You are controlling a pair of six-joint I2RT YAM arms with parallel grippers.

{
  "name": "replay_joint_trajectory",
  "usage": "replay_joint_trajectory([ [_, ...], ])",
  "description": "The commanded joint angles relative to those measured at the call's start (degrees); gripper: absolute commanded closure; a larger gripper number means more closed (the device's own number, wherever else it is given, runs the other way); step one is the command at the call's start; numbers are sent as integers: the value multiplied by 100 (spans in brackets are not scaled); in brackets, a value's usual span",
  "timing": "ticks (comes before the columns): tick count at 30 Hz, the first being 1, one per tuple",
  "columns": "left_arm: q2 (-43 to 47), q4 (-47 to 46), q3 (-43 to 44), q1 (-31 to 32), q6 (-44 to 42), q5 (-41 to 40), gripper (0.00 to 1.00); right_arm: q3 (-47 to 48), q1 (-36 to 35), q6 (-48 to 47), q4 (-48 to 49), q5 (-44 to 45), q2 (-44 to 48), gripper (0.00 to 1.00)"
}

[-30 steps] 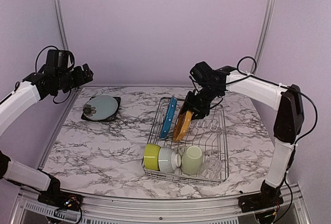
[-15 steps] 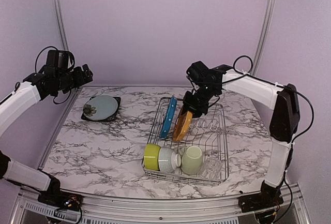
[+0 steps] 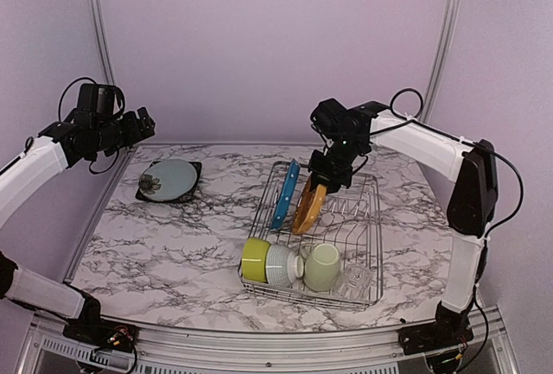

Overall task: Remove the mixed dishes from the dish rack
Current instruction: Grab the plate from the dish rack.

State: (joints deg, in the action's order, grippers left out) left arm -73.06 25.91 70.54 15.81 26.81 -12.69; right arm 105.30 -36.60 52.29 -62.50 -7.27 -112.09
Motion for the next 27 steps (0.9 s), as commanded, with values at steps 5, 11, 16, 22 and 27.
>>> replay_joint_trajectory([
  [5,-73,-145,-33,18,57,-47,1,904,-3,284,-43,60,250,95],
  [11,-92,-172,-30,18,75,-37,1,1218,-1,264,-396,169,264,100],
  [16,-109,-201,-74,18,104,-29,1,1263,-5,215,-592,375,443,100],
  [22,-70,-339,-137,18,136,40,1,1429,-5,193,-769,556,710,100],
  [27,-119,-330,-120,18,175,-28,1,1505,12,158,-756,646,975,100],
])
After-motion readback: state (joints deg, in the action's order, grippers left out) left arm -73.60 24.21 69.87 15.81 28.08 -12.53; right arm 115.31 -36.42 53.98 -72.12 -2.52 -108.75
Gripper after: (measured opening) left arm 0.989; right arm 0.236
